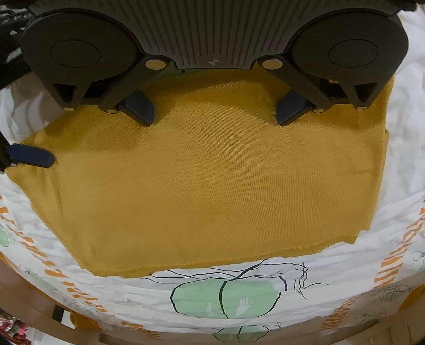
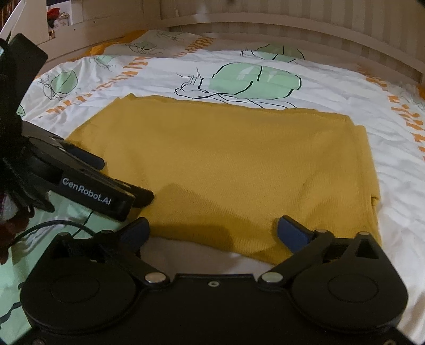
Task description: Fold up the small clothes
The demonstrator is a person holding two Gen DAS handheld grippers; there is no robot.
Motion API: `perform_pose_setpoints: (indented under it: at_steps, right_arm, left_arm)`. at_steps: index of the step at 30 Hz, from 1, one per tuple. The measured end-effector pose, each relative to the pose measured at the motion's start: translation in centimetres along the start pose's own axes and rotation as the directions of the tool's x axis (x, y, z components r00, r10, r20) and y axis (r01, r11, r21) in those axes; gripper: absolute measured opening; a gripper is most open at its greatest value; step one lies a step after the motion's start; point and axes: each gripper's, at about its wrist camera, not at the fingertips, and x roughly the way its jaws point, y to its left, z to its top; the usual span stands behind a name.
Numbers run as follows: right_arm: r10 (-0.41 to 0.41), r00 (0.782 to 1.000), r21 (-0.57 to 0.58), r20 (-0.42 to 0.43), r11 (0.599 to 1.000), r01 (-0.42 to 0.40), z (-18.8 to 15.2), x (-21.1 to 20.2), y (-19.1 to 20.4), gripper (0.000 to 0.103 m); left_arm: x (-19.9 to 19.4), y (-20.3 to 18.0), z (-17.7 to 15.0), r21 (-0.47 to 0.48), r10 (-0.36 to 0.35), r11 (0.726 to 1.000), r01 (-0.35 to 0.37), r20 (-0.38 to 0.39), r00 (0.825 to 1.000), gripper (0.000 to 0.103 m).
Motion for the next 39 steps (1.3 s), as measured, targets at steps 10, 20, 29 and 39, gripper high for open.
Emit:
perform_pose_setpoints:
  at_steps: [10,20,29,39]
  right_arm:
    - [0.131,0.991,0.188,-0.035,0.974,-0.123,0.3,-2.9,-3.1,0.102]
    - [0.07,0.997,0.501,0.034,0.862,-0.078,2.4,-5.5,-12.6,0.102]
    - [0.229,0.973,0.645,-0.029,0.748,-0.157,2.5,1.2,-17.5,0.103]
    - [0.322,0.933,0.669,0.157,0.66,-0.341,1.2,2.3,-19.2,0.103]
  left_arm:
    - [0.0,0.0,-0.2,-0.002,0.004,1.0,-0.004,0.008,1.0,0.103]
    - [0.1,0.0,0.3,-0.012,0.005,1.0,-0.005,-0.011,1.0,0.103]
    - [0.3,0.1,0.5,-0.027,0.007,1.0,-0.008,-0.023,1.0,0.103]
    - [0.7,0.6,2.0,-0.066,-0.017,0.998,0.013,-0.055,0.998,0.102]
